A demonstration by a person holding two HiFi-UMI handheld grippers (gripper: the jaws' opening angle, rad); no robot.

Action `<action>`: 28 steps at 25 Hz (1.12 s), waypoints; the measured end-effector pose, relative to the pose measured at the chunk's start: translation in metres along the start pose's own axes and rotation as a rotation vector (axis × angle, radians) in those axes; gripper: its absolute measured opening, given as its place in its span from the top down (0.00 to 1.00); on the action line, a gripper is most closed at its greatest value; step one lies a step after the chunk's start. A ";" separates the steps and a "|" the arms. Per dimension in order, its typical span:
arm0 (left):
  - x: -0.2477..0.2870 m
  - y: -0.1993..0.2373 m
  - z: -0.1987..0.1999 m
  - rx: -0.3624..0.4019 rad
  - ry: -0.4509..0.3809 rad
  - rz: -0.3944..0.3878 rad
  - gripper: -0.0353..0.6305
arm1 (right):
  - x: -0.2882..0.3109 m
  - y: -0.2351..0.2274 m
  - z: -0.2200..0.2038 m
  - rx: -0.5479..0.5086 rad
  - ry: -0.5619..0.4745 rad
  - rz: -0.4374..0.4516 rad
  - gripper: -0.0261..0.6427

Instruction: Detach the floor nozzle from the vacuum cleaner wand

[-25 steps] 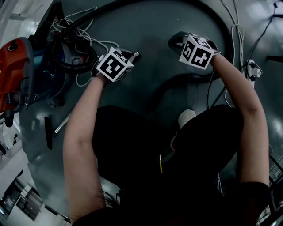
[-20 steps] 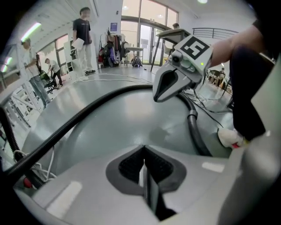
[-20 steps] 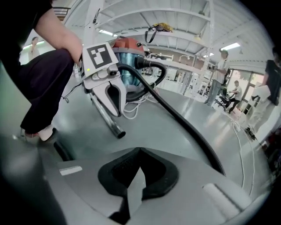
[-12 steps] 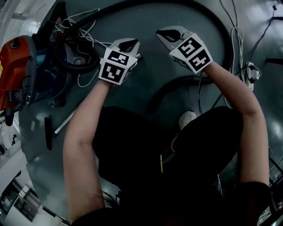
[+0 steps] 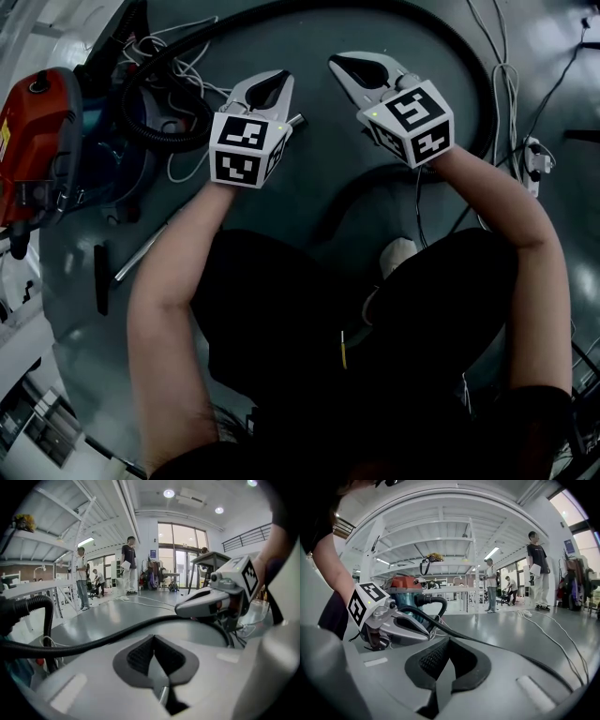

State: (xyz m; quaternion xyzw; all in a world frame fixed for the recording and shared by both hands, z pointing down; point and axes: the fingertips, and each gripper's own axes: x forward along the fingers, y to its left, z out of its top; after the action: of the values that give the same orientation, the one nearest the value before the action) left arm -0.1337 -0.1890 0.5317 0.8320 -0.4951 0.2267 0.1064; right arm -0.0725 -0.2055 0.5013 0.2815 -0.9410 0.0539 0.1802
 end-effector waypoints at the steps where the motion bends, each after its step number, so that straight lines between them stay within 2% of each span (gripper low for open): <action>1: -0.001 0.002 -0.001 -0.008 0.003 0.002 0.93 | -0.001 -0.001 0.000 0.005 -0.002 -0.003 0.96; 9: -0.009 0.013 -0.004 -0.028 0.022 0.036 0.93 | -0.003 0.006 -0.003 -0.016 -0.013 0.023 0.97; 21: -0.006 0.001 -0.011 0.003 0.059 -0.034 0.93 | -0.001 0.003 -0.009 -0.005 0.008 0.019 0.97; 28: -0.005 0.000 -0.012 0.023 0.063 -0.038 0.93 | -0.001 0.004 -0.009 -0.023 0.013 0.028 0.97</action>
State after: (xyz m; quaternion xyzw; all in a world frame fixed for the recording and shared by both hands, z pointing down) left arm -0.1384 -0.1804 0.5395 0.8348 -0.4730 0.2563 0.1167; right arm -0.0708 -0.1998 0.5097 0.2658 -0.9442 0.0473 0.1887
